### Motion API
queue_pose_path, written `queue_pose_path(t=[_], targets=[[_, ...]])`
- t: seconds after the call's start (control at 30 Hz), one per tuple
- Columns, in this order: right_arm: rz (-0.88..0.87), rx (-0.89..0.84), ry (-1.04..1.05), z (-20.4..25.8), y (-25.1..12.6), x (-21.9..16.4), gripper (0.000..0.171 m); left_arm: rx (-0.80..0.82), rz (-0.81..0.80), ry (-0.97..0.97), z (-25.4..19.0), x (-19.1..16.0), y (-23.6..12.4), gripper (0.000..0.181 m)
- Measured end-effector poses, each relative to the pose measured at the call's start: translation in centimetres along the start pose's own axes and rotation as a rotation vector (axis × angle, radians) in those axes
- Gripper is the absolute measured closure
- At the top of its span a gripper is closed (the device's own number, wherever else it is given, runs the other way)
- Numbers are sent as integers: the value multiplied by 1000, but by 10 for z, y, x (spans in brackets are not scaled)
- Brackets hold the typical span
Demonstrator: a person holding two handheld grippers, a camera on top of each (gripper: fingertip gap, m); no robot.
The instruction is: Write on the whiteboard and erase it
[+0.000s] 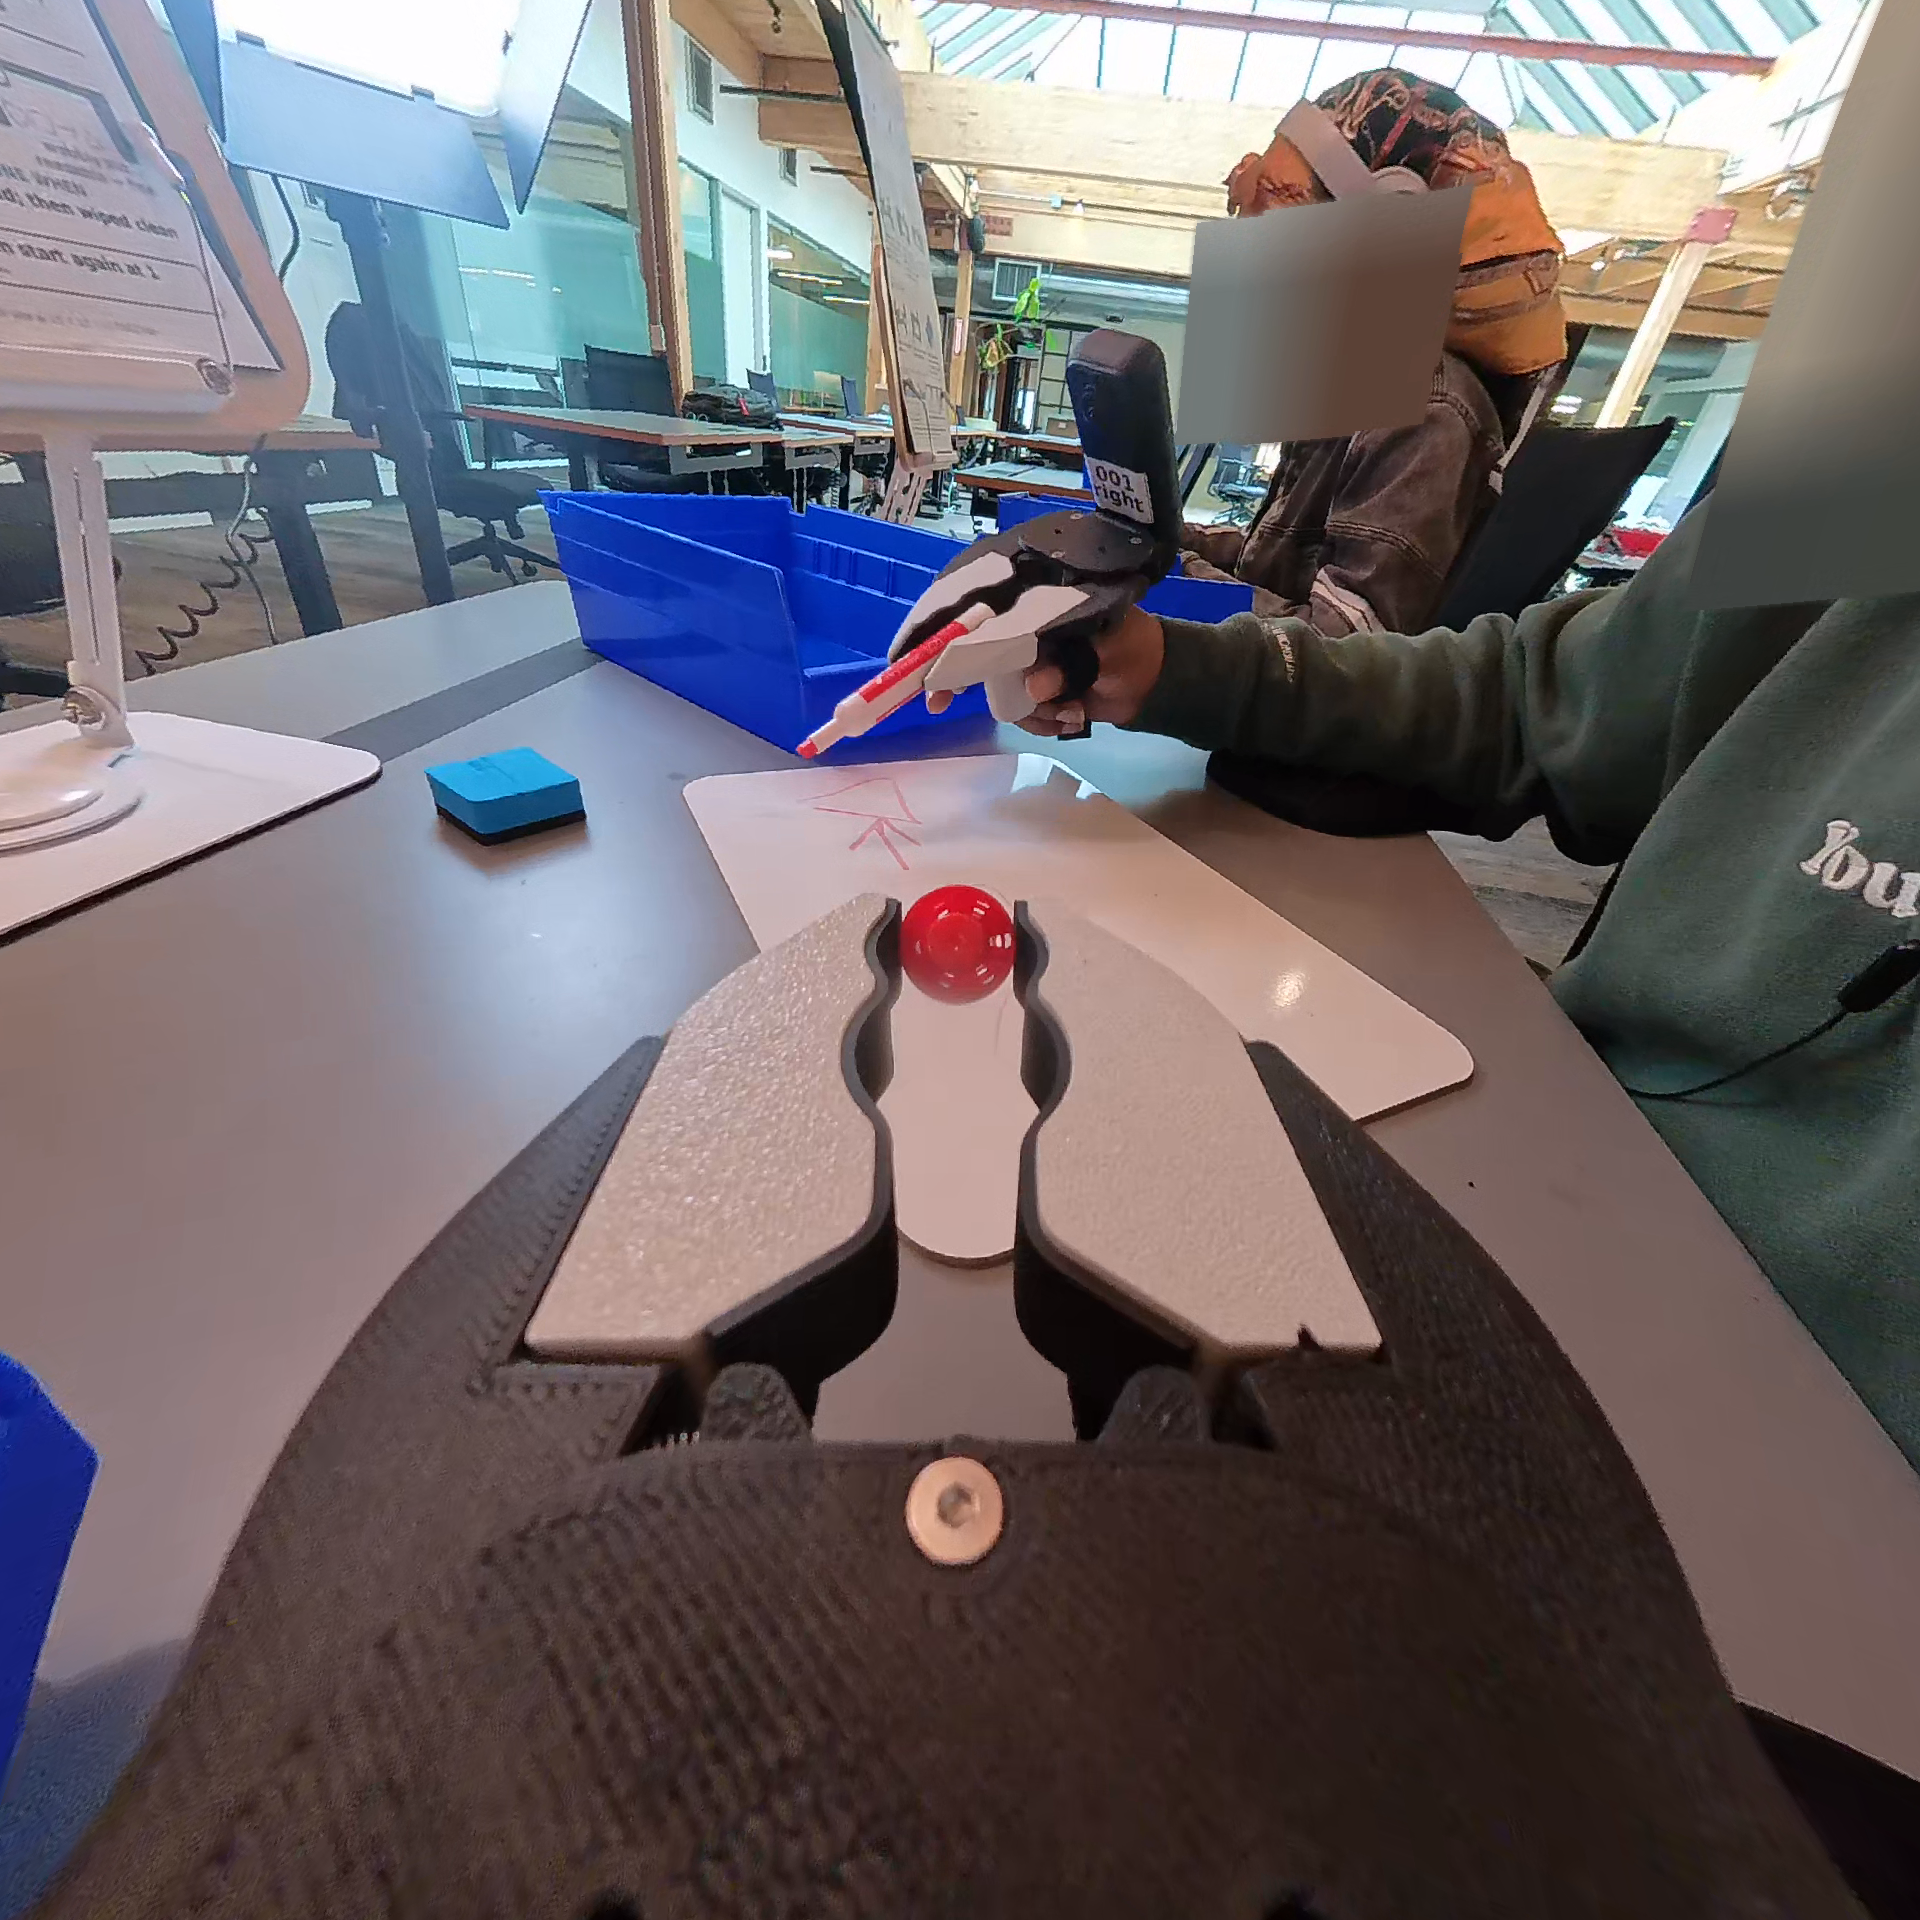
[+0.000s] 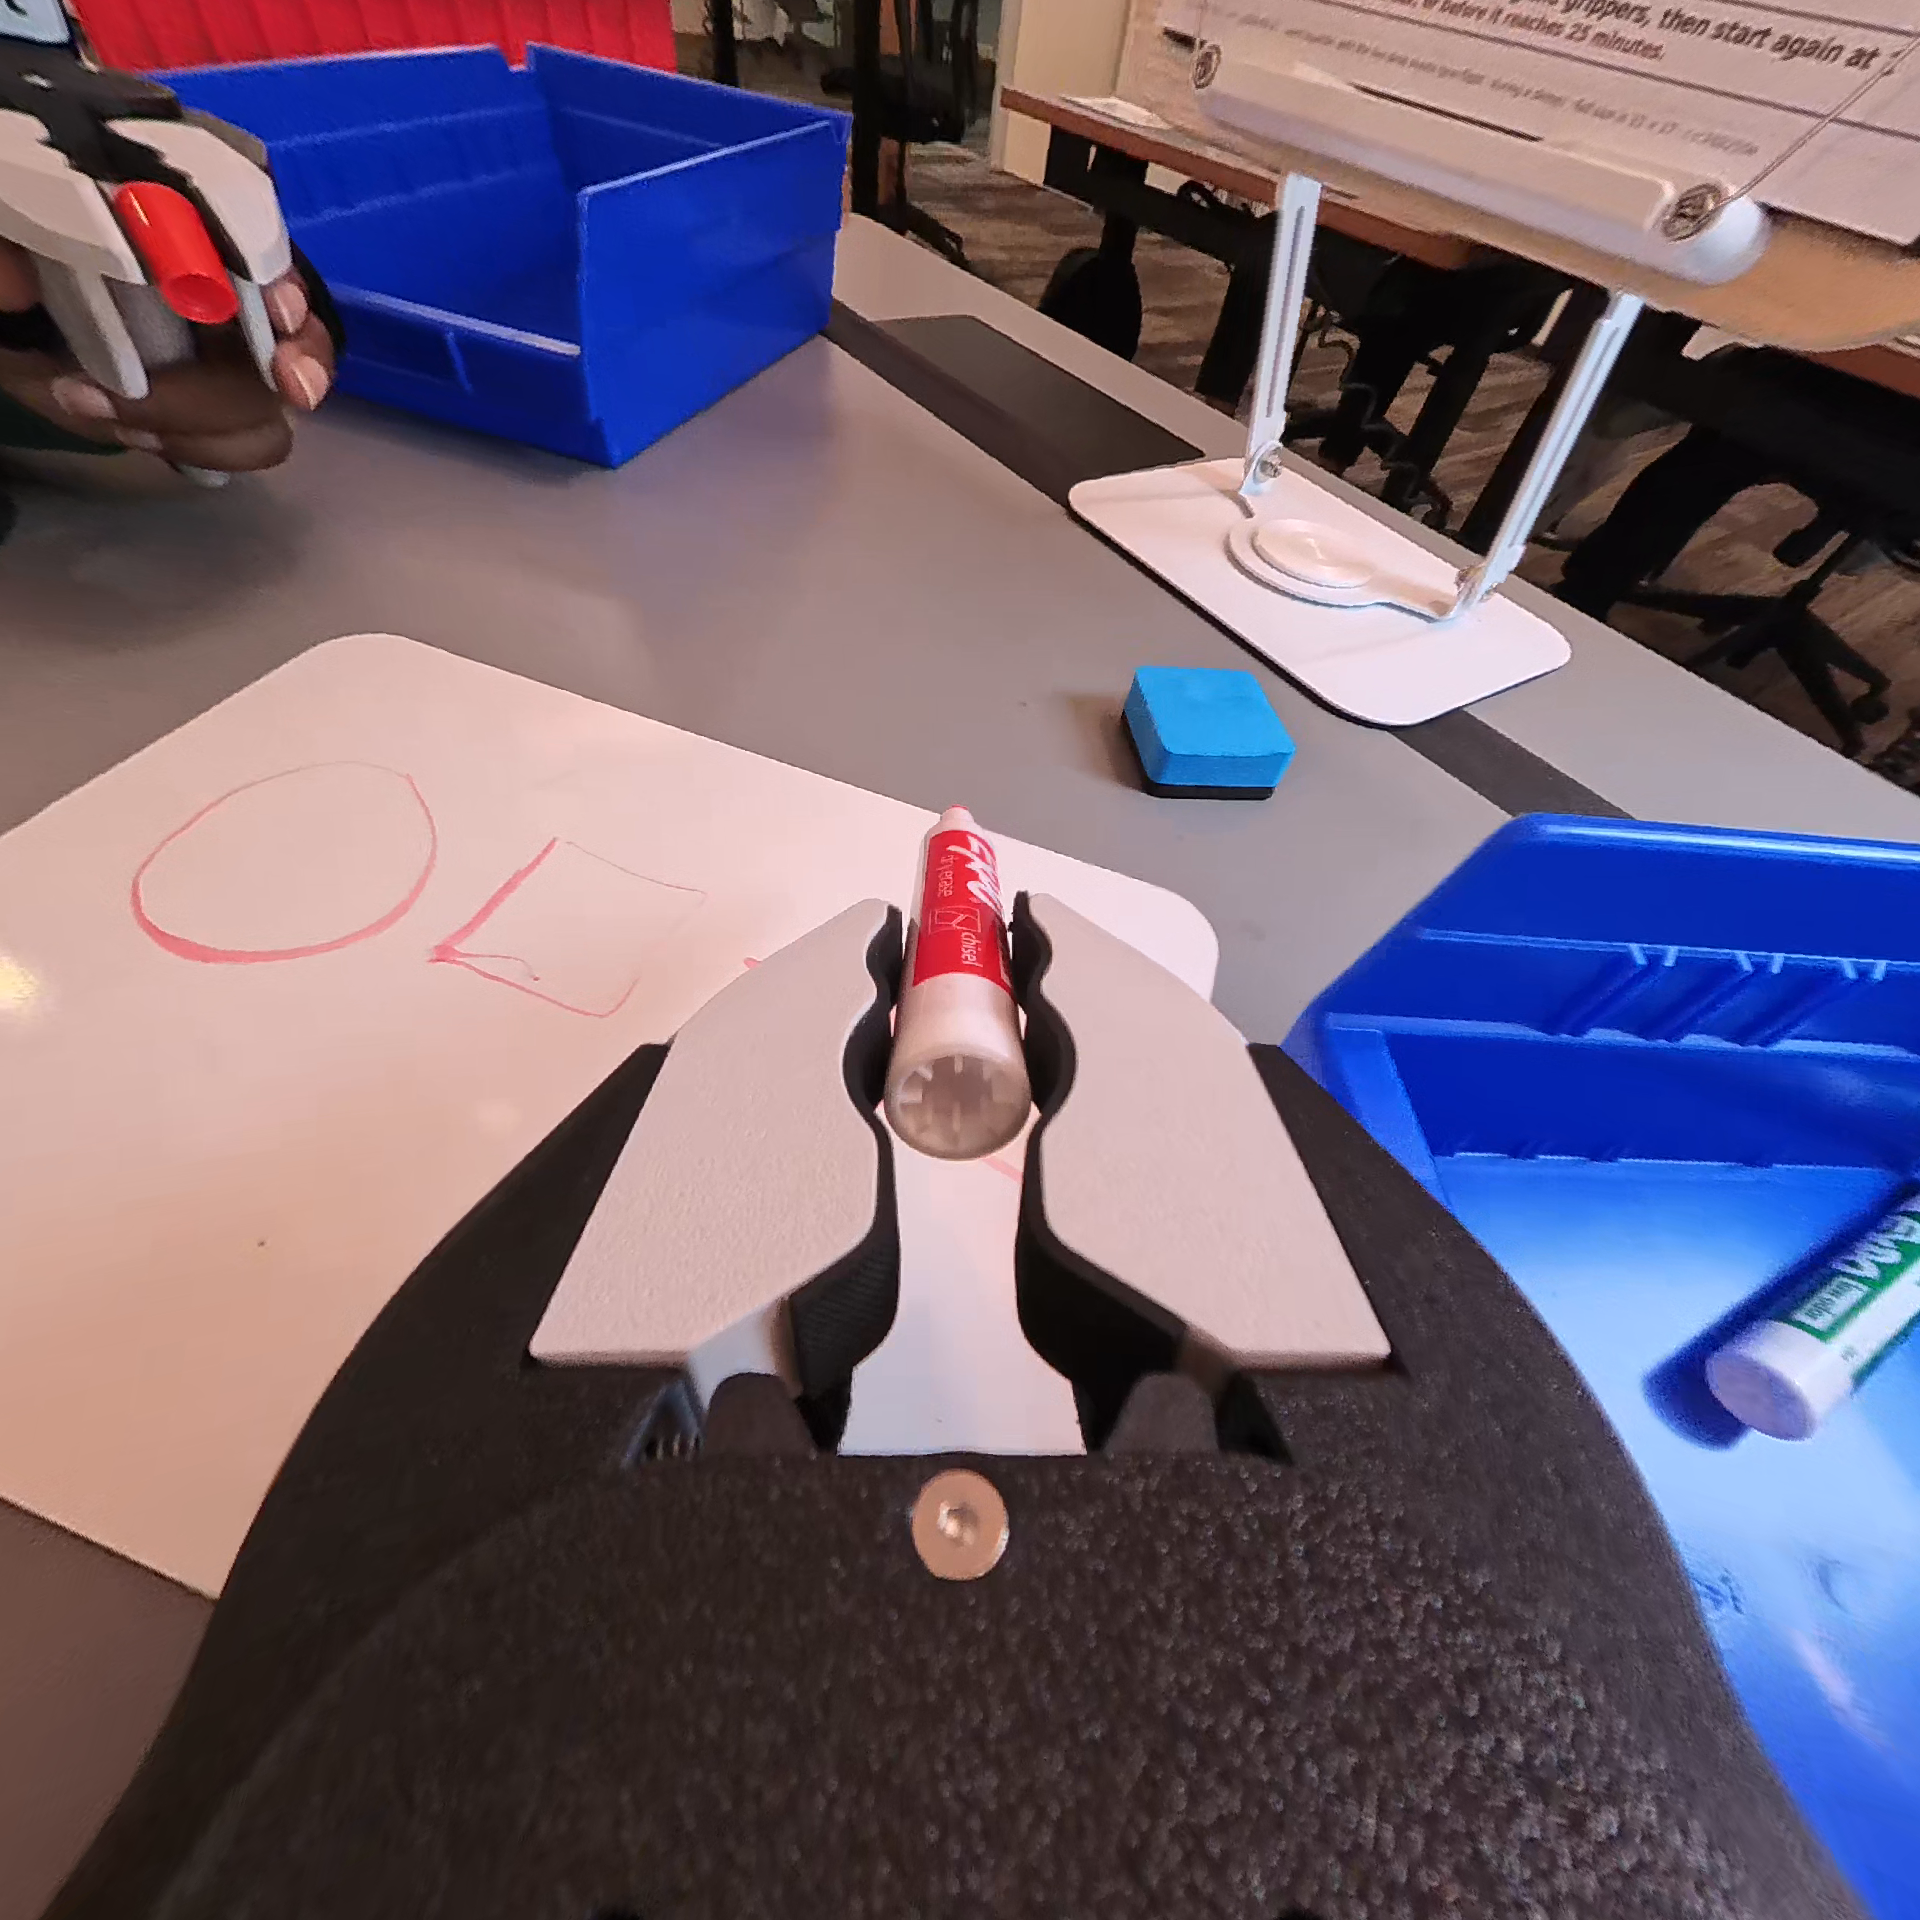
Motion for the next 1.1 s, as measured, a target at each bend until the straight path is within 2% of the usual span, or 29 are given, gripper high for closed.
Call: queue_pose_path(t=[0.23,0.33,0.43,0.53,0.63,0.77,1.03,1.1], targets=[[-97,52,45,11,-3,17,151,8,-2,24,-4,2,2,161],[-250,209,122,41,0,50,151,-3,-71,0,-9,14,4,161],[-407,414,181,84,6,96,151,-17,-217,-58,-11,41,8,161],[-480,525,147,114,16,130,151,-123,-361,-195,-17,71,16,161],[-522,555,99,124,19,150,151,-211,-399,-258,-28,84,30,161],[-539,533,73,128,14,152,151,-281,-498,-385,-40,92,44,161],[-528,443,-21,133,1,150,151,-247,-531,-416,-53,95,73,162],[-518,415,-55,130,-1,150,151,-227,-466,-432,-52,94,77,162]])
Point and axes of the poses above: each gripper's, where its closed fingertips meet, y out along the fingers, x out of its top, z = x × y across the jaws, the point moved 4 cm from there along -y, back along the fingers
